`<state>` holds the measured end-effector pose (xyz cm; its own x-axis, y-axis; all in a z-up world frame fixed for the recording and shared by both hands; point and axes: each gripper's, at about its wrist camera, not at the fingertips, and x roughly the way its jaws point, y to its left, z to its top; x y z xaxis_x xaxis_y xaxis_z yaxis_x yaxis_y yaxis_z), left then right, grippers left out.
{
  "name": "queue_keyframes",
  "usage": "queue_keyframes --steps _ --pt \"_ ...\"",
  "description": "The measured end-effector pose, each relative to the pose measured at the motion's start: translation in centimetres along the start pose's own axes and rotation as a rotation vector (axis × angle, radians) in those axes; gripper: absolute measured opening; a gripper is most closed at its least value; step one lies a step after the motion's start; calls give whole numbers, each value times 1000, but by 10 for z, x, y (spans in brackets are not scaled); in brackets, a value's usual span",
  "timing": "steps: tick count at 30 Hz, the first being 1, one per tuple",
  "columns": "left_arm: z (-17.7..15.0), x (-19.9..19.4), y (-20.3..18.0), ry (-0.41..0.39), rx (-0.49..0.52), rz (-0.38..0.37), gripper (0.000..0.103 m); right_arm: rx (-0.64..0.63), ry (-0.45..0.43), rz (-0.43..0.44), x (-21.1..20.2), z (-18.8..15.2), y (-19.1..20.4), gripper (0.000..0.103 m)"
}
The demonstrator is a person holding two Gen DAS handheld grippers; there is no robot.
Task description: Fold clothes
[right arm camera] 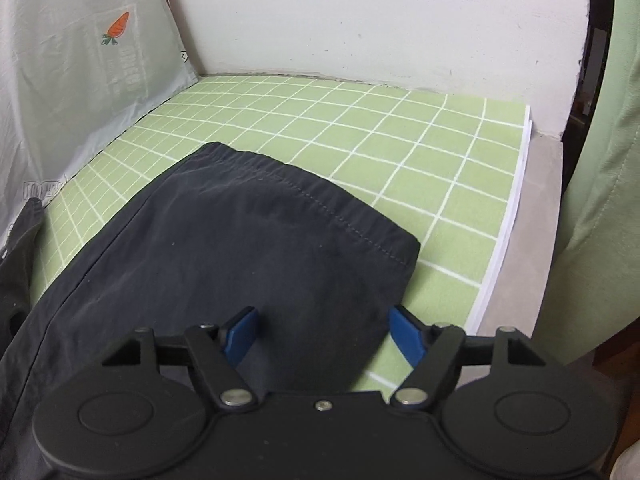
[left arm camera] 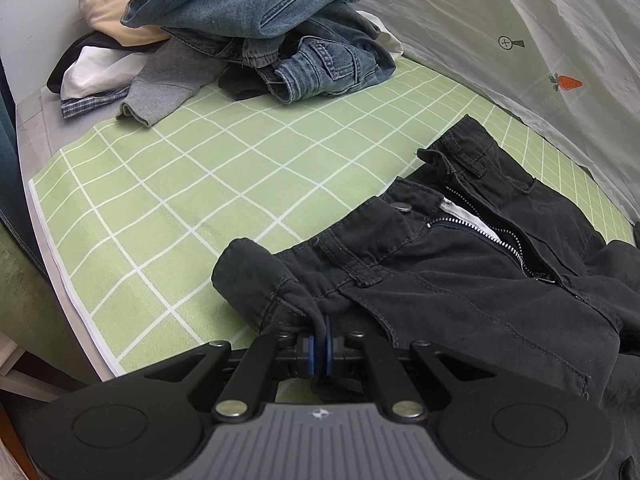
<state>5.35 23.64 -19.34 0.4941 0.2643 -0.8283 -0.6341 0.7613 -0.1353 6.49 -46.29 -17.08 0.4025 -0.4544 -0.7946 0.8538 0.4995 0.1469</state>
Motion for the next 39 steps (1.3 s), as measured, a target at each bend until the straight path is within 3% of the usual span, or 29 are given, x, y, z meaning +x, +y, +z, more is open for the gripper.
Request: queue_keyframes --steps 1,2,3,5,7,9,11,13,17,24,29,31,34,39 --pt "0 0 0 0 -2 2 7 -13 -2 -3 1 3 2 46" --pt "0 0 -1 0 -3 5 7 -32 -5 18 1 7 4 14" --pt "0 -1 -1 0 -2 7 7 -52 -9 34 0 11 6 5" --pt "1 -1 0 5 -6 6 7 -92 -86 -14 -12 19 8 2" --pt "1 -1 1 5 -25 4 8 -88 -174 -155 -22 29 1 0" --pt "1 -2 1 4 -35 6 9 -79 -195 -310 -17 41 -13 0" --pt "3 -5 0 4 -35 10 9 -68 -134 -298 -6 54 -29 0" --pt "8 -17 -1 -16 -2 0 9 -75 -117 -268 -4 60 -36 1" --pt "25 -37 0 -33 40 -56 12 -232 -135 -189 -8 48 0 16" --pt "52 -37 9 92 184 -184 16 -347 -122 -48 5 20 87 46" --pt "66 -37 20 185 285 -287 18 -465 -114 32 23 4 147 57" --pt "74 -41 34 201 253 -357 20 -488 -106 46 29 0 165 60" --pt "84 -42 51 207 196 -401 23 -501 -90 65 35 -3 191 66" --pt "104 -47 50 223 238 -428 23 -567 -89 96 39 -10 230 76"
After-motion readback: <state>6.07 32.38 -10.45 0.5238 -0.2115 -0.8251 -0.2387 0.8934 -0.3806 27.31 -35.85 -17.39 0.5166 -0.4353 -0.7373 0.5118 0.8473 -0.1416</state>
